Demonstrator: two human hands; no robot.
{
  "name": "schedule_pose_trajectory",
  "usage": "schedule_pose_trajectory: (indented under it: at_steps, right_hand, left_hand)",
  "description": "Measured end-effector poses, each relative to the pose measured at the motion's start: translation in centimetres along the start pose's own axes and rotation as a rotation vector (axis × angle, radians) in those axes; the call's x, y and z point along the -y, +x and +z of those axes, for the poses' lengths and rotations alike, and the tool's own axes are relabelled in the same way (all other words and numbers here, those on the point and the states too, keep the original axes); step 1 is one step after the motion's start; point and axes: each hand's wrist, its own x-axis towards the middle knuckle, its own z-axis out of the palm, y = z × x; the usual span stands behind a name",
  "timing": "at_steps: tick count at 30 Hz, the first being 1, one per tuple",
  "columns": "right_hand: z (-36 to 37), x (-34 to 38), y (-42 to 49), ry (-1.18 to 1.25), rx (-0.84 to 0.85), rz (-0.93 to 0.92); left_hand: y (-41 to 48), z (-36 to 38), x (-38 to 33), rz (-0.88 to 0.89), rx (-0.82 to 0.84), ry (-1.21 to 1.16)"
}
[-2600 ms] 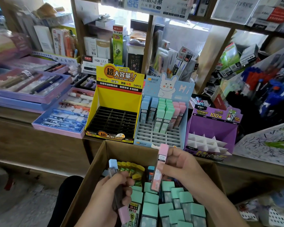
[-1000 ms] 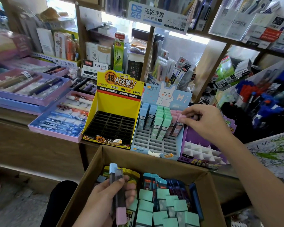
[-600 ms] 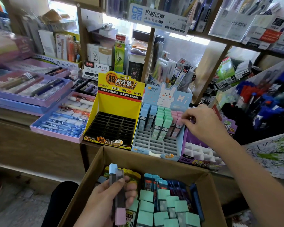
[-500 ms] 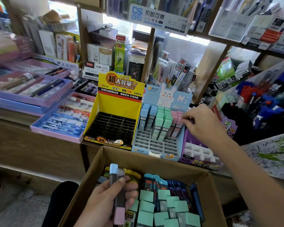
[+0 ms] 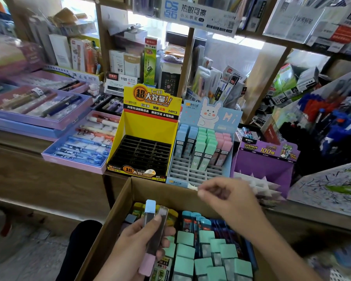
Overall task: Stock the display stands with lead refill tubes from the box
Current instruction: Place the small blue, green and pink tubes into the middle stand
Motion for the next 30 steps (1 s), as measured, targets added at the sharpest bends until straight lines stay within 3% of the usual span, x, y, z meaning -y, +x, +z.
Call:
schedule_pose_trajectory:
  at_steps: [5, 9, 18, 22, 30]
  right_hand:
    - [4.0, -1.5, -2.6, 0.29, 0.219, 0.267]
    - [5.1, -2.0, -3.0, 0.489, 0.32, 0.342]
    - [3.4, -3.3, -2.4, 0.739, 0.2, 0.378]
    - [2.5, -3.9, -2.3, 0.869, 0.184, 0.368]
    - [1.8, -4.2, -2.2, 0.815, 0.155, 0.363]
  left_hand:
    - [1.1, 0.0, 0.5, -0.137, 0.028, -0.035]
    - [1.5, 0.2, 0.9, -0.197, 0.08, -0.01]
    - [0.9, 0.1, 0.9, -0.196, 0.036, 0.031]
    - [0.1, 0.3, 0.5, -0.095, 0.072, 0.028]
    - [-0.2, 0.6, 0.2, 0.064, -0.055, -0.099]
